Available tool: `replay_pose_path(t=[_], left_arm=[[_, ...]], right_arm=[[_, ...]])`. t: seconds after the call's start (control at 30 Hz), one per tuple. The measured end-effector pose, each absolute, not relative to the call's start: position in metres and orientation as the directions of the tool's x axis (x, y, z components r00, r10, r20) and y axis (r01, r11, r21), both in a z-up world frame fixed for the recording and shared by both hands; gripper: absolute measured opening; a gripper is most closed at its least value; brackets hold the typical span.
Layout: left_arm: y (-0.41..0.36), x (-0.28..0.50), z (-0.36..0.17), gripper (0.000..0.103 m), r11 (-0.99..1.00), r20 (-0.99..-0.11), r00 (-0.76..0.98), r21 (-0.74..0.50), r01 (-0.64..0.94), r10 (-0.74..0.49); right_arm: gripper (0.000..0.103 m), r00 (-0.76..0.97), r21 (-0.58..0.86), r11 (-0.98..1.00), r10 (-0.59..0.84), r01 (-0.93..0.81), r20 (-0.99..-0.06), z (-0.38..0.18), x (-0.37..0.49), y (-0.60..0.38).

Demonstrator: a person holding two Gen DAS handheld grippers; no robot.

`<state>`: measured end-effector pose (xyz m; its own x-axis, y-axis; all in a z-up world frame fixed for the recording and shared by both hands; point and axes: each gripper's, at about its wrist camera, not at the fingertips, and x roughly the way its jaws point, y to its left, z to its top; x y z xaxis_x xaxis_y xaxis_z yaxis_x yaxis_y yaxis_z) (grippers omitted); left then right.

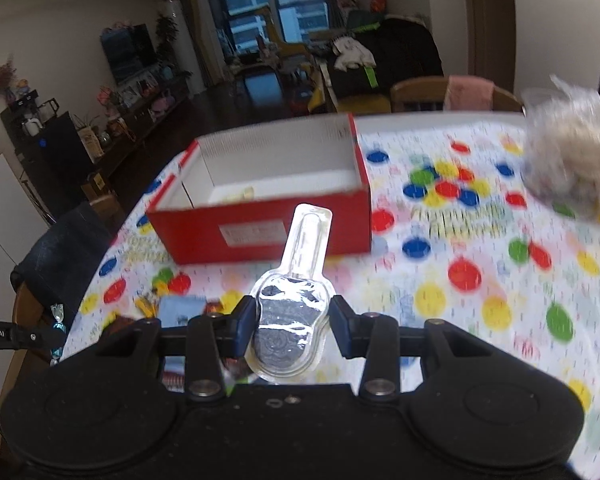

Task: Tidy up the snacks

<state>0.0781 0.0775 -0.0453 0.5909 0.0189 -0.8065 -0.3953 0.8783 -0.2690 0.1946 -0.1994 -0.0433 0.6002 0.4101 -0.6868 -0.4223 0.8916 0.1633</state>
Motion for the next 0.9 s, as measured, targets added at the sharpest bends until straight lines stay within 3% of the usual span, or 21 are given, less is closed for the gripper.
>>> replay_pose_path(t=[0.53,0.9], left_arm=[[0.073,0.182,0.007,0.012,0.912,-0.755,0.655,-0.240,-0.332,0.039],[0.079,0.275,0.004,0.012,0.936,-0.789,0.609,-0.147,-0.320,0.084]], right_arm=[[0.039,0.630,0.141,0.860,0.461,-0.490,-0.625,0.002,0.280,-0.173],[0.039,0.581,0.109,0.833,0.466,-0.543,-0.668,-0.002,0.355,-0.151]])
